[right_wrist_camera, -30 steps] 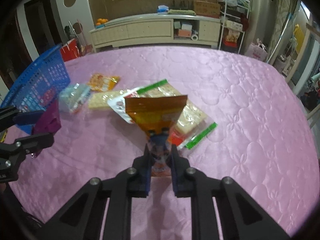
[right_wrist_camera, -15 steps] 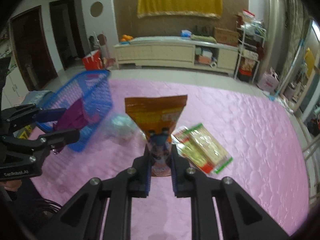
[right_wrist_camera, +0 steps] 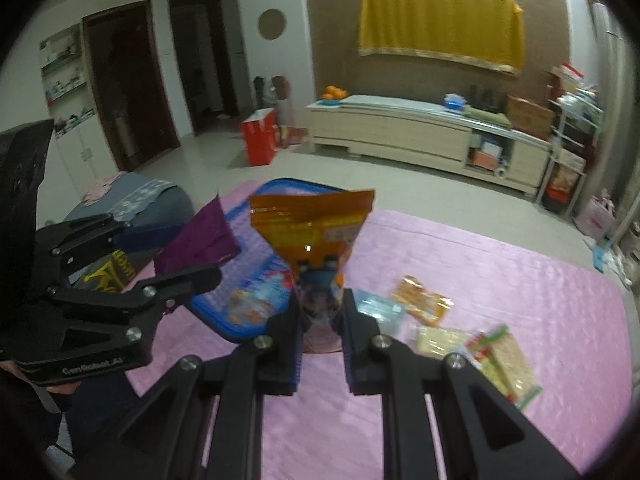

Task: Organize snacks
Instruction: 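Carry both packets to the basket and open the right gripper while the left holds purple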

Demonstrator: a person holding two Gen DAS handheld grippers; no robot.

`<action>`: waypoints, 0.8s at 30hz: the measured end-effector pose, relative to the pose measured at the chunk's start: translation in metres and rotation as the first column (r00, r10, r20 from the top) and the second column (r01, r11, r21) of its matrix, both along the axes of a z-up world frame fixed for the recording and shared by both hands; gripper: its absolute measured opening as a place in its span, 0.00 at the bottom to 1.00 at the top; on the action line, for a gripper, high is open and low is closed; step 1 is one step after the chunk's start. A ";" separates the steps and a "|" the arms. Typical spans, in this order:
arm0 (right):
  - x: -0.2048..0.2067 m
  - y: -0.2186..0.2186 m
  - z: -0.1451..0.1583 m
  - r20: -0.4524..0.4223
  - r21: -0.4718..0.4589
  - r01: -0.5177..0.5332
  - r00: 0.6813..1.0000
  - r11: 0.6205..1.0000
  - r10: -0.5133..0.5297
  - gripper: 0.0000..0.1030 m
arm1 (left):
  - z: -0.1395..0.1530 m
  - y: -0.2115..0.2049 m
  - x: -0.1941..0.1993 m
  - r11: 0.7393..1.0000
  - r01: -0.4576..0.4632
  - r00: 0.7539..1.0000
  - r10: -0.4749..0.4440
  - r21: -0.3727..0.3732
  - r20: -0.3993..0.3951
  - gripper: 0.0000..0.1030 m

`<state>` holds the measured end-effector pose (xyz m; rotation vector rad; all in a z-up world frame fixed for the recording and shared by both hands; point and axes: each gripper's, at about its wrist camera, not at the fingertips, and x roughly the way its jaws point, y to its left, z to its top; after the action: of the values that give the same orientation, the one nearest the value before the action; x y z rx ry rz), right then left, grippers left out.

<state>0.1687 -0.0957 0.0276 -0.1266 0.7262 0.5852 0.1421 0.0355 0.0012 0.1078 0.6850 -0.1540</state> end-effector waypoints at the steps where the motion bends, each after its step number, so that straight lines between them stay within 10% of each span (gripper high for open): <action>1: 0.002 0.007 -0.001 -0.004 0.000 -0.011 1.000 1.000 0.011 0.20 | 0.000 0.006 0.000 1.000 -0.012 1.000 0.012 -0.001 0.001 0.49; 24: 0.036 0.093 -0.054 -0.172 -0.073 -0.076 0.983 0.994 0.062 0.20 | -0.036 0.082 0.008 0.987 -0.149 0.987 0.145 -0.062 -0.065 0.49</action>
<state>0.2043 -0.0030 -0.0259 -0.1777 0.9140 0.6387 0.1503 0.1175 -0.0344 -0.0118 0.7443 -0.0386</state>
